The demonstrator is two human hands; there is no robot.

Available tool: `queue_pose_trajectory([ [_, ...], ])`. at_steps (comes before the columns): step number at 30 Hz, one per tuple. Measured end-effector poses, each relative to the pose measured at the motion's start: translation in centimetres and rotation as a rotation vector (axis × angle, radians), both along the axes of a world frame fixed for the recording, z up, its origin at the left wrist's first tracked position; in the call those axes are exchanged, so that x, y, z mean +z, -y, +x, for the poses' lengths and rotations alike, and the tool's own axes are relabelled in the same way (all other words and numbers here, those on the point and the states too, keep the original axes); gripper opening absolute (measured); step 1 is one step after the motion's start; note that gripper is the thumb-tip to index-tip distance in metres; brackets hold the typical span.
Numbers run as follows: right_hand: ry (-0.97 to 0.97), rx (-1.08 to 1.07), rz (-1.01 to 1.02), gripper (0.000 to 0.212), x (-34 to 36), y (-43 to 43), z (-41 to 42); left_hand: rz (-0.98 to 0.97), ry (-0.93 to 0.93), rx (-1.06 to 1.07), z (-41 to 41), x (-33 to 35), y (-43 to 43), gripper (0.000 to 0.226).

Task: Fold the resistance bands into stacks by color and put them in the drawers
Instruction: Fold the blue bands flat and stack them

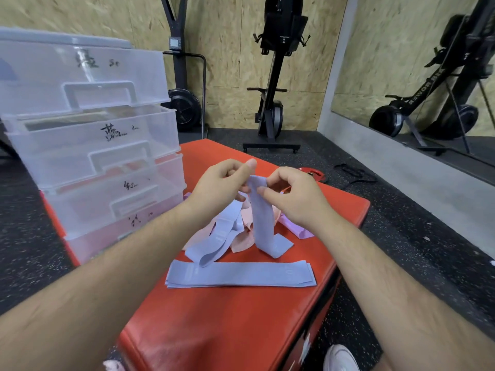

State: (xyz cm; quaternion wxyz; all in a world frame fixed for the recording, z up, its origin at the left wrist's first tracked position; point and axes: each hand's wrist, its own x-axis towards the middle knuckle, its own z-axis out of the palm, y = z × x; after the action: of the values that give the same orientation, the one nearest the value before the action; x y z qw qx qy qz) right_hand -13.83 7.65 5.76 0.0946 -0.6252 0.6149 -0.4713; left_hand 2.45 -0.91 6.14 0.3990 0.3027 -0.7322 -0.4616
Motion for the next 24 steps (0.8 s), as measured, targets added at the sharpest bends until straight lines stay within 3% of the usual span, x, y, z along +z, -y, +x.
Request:
queue_pose_trajectory([
  [2,-0.048,0.074,0.037,0.007,0.0,-0.1,0.8,0.075,0.005,0.014,0.6,0.0,0.2,0.024],
  [5,-0.008,0.119,0.103,0.003,-0.8,0.1,1.1,-0.036,0.159,0.070,1.6,-0.1,0.4,0.014],
  [8,0.108,0.157,0.181,0.024,-1.6,0.9,1.2,-0.171,0.272,0.064,2.5,0.1,-0.3,0.020],
  [10,0.146,0.286,0.278,0.029,-1.7,1.1,2.0,-0.178,0.260,0.048,3.0,0.3,-0.8,0.017],
  [15,0.107,0.345,0.388,0.012,-2.3,1.6,2.3,-0.103,0.097,0.134,5.1,1.2,-0.2,0.018],
  [18,-0.041,0.310,0.487,0.053,-2.6,1.6,1.2,-0.013,0.010,0.204,7.2,0.6,0.5,0.022],
  [24,-0.178,0.219,0.683,0.029,-2.8,-0.2,-3.5,0.231,-0.043,0.266,10.7,-3.1,0.4,0.022],
])
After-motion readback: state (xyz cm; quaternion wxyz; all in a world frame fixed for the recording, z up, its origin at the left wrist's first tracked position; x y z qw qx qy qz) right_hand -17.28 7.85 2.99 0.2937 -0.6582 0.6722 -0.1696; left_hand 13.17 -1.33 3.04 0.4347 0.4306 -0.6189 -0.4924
